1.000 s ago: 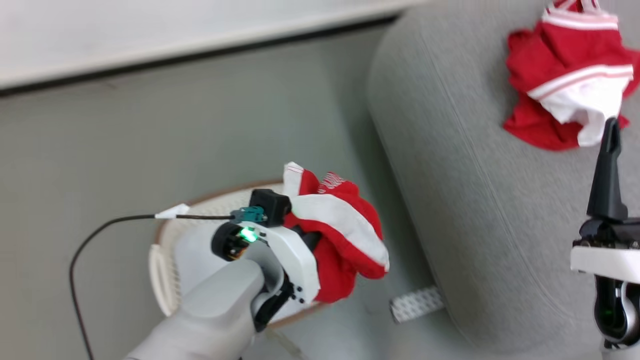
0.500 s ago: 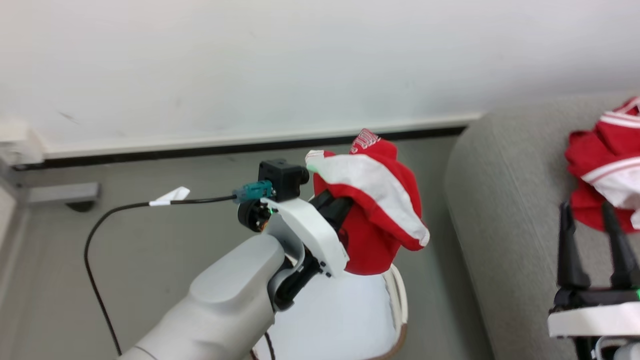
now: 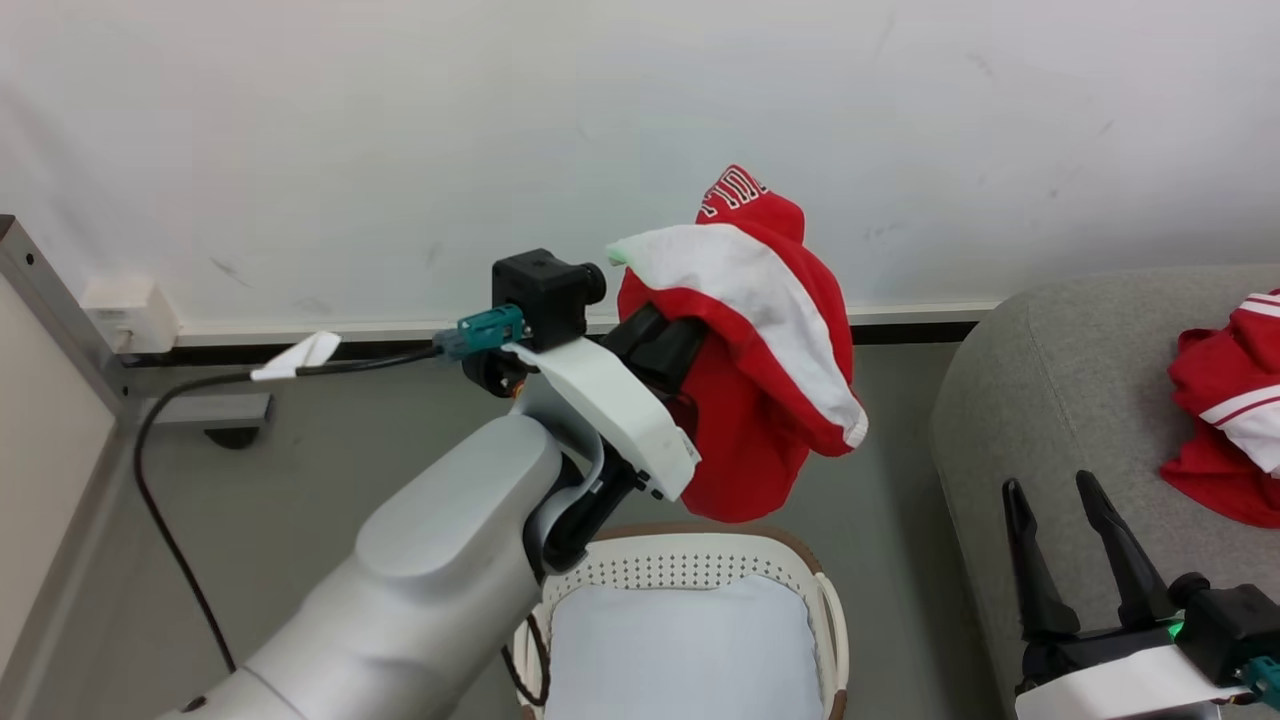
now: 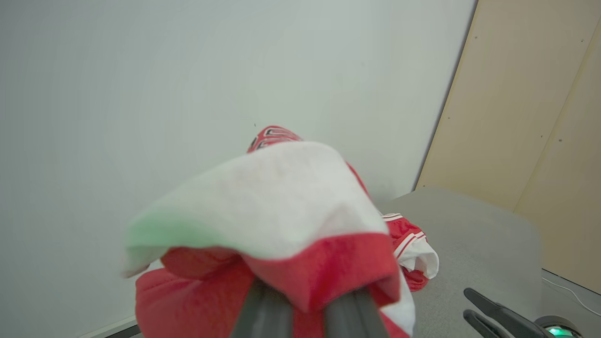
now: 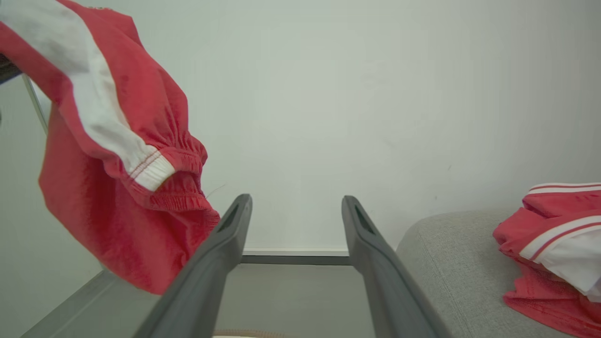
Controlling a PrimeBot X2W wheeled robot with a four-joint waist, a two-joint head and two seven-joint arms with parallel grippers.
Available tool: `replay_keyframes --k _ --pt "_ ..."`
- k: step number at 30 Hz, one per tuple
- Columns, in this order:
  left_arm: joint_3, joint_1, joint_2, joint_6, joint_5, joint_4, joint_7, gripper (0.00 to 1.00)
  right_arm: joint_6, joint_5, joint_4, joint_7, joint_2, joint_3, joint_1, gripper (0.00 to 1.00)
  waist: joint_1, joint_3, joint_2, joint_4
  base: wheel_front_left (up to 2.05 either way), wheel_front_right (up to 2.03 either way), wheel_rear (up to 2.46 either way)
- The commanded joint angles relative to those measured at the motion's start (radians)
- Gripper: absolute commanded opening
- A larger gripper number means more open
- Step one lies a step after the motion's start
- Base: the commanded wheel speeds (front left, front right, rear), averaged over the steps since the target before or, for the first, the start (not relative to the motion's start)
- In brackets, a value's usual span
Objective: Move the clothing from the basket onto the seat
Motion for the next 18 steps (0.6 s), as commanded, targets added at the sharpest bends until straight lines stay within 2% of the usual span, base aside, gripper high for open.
replay_keyframes --k 1,8,18 --pt "0.003 0.013 0.007 0.003 0.013 -0.006 0.0 0.0 -0.002 0.002 0.003 0.001 -0.008 0.002 -0.004 1.0 0.0001 0.0 0.0 0.0 0.0 0.0 0.0" --pt "-0.011 0.028 -0.004 0.01 0.022 -0.013 0.0 0.0 -0.002 -0.014 0.017 0.001 -0.038 0.054 -0.016 1.0 0.0001 -0.006 0.0 0.009 0.0 0.0 0.0" --pt "-0.037 0.03 -0.033 -0.001 0.011 -0.018 0.01 0.0 -0.002 -0.01 0.088 0.001 -0.113 0.274 -0.113 1.0 0.0001 -0.014 0.0 0.05 0.0 0.0 0.0"
